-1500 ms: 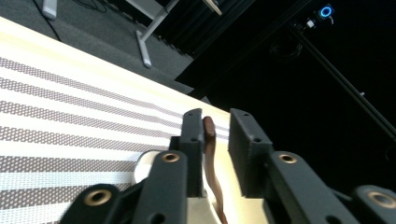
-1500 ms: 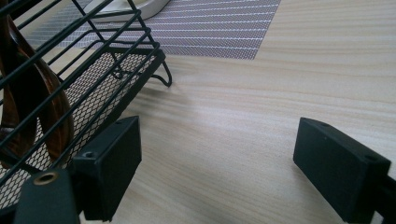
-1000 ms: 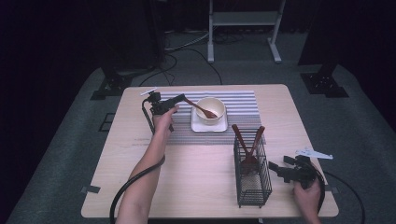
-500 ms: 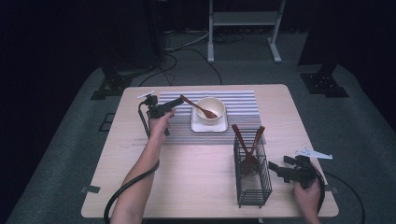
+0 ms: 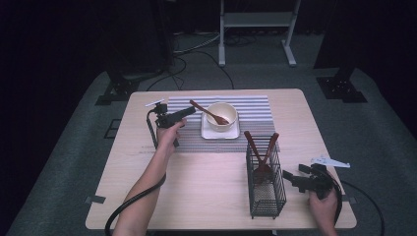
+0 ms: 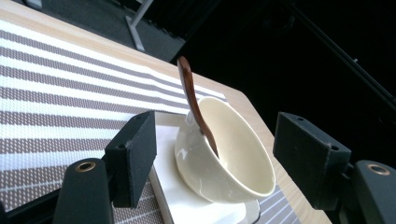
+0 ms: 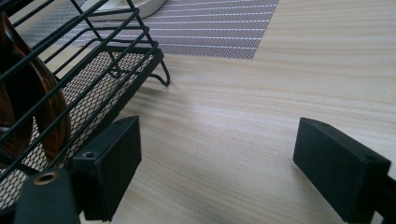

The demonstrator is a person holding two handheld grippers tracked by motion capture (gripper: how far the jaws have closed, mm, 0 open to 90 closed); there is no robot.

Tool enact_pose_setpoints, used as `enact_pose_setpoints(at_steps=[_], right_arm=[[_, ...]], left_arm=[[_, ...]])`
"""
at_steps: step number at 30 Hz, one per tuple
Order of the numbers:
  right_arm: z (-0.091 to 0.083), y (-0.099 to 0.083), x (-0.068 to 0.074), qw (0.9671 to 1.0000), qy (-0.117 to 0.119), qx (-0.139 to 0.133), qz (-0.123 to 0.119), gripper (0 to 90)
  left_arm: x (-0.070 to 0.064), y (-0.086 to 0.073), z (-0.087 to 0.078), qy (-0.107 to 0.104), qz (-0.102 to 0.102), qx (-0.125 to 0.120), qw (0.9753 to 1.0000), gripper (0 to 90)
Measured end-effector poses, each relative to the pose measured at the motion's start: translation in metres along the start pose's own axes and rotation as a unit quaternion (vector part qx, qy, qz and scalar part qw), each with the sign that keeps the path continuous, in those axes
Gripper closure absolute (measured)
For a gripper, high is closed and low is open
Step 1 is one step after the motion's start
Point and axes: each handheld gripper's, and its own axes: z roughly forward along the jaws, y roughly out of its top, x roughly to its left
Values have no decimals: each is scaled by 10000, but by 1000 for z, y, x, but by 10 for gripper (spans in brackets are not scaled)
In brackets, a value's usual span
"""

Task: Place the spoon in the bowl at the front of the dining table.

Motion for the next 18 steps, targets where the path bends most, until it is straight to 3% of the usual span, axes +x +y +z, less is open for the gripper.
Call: enact_pose_setpoints(at_steps=[11,18], right_arm=[[0,0,0,10000,-4,3,1,140],[0,0,0,10000,-21,6,1,141]], left_arm=[[1,-6,-9,39,97,106,9999,225],[5,-10,-16,63,56,125,9999,192]])
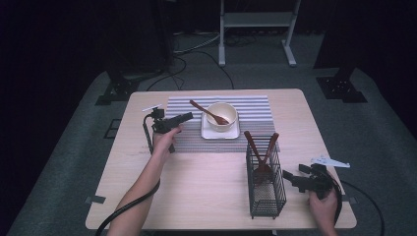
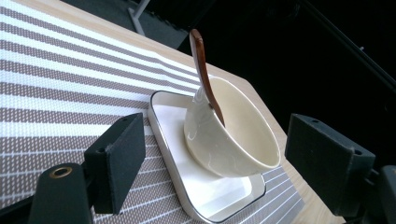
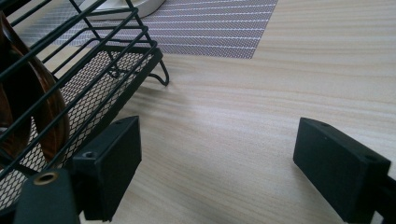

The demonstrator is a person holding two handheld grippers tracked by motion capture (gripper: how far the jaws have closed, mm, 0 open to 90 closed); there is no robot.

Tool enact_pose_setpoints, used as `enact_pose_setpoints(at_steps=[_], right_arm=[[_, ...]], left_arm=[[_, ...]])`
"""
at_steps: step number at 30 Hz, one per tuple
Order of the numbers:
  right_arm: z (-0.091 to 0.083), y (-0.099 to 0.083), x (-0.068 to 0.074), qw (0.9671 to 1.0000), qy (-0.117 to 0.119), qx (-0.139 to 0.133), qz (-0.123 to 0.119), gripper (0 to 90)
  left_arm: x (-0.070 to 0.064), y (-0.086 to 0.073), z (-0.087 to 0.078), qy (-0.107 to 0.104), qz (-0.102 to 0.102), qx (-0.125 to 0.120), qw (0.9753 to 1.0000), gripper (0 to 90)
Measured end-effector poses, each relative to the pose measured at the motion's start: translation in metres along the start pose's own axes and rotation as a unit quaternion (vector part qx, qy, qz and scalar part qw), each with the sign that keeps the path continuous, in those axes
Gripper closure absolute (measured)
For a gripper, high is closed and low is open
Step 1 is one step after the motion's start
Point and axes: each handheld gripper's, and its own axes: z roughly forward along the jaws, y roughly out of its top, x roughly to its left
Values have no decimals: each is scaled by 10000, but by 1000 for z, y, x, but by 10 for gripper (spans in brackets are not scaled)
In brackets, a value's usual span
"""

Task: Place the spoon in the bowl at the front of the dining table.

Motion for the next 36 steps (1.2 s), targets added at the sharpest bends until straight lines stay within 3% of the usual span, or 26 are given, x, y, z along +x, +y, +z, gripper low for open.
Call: enact_pose_setpoints(at_steps=[12,20,28,33,36], right_arm=[[0,0,1,10000,-15,20,-9,141],[0,0,1,10000,-34,18,-17,141],[0,0,1,10000,-30,11,-22,141],[0,0,1,10000,-28,13,-24,141],[0,0,1,10000,-33,13,-25,140]], left_arm=[[-5,-4,-9,-68,111,92,9999,161],[-15,-9,-10,-73,254,283,9993,113],[-22,-9,-14,-115,363,285,9989,90],[-23,-12,-17,-232,318,308,9987,67],[-24,-14,-19,-262,392,349,9983,67]])
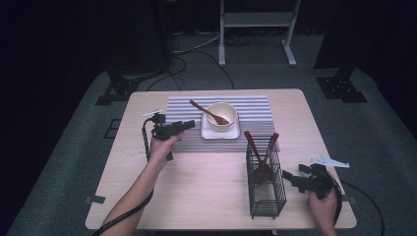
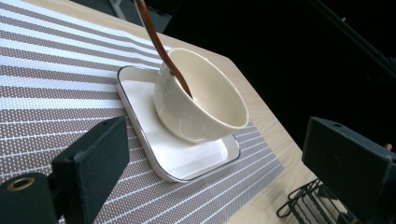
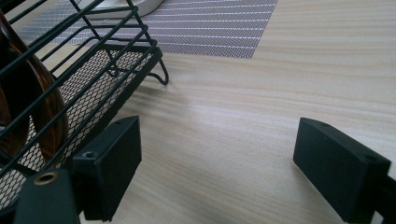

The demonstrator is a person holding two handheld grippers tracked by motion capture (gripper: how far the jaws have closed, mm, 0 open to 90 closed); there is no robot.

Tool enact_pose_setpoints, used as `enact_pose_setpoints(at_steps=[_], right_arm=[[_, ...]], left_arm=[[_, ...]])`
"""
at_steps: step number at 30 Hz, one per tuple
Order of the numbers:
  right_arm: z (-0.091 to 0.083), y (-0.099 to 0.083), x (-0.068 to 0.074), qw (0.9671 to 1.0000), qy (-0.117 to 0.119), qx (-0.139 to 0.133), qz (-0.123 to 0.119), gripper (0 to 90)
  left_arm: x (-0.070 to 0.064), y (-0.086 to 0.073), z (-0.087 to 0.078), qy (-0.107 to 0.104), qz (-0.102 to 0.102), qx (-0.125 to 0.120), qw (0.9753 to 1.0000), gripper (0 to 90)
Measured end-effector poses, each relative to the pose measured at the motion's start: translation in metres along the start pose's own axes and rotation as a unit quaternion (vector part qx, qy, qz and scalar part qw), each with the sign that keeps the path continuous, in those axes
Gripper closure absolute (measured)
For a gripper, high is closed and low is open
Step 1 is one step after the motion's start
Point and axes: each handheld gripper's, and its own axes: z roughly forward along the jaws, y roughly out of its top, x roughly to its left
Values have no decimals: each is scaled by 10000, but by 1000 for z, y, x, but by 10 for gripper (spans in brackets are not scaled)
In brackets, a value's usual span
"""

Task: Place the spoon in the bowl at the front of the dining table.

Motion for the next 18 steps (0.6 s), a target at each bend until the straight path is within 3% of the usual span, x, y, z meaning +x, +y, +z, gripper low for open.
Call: enact_pose_setpoints(at_steps=[18], right_arm=[[0,0,0,10000,-9,3,-8,140]], left_arm=[[-9,-10,-7,-31,254,141,9996,65]])
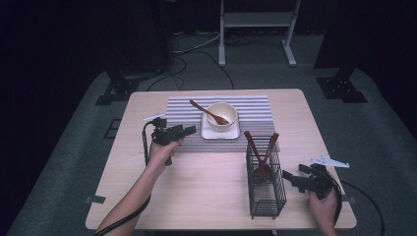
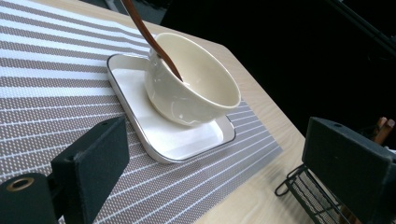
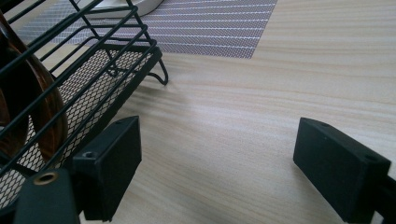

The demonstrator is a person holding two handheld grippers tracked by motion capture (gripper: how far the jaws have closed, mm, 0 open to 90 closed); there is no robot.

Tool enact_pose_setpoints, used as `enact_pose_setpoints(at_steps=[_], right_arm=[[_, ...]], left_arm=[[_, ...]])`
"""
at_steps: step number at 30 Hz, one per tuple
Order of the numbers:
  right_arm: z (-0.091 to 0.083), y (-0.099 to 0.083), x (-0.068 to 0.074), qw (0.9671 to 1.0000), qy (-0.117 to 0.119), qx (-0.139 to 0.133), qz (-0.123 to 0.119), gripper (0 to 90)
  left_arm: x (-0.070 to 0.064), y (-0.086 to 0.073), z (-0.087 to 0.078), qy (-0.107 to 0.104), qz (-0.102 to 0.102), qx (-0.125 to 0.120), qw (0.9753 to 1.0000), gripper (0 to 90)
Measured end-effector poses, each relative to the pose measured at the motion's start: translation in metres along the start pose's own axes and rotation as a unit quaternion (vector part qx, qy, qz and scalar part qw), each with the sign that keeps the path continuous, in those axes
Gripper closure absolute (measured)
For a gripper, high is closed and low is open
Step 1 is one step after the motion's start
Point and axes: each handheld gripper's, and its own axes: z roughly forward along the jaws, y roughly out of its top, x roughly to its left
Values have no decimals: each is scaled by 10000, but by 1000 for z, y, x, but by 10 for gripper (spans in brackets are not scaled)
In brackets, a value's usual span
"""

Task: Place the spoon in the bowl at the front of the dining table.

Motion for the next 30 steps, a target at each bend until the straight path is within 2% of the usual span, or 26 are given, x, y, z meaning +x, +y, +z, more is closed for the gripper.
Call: enact_pose_setpoints(at_steps=[13,30], right_arm=[[0,0,0,10000,-2,6,9,141],[0,0,0,10000,-9,2,-4,141]], left_arm=[[-4,-7,-10,-79,58,-18,10000,66],[-9,-20,-17,-195,182,106,9996,65]])
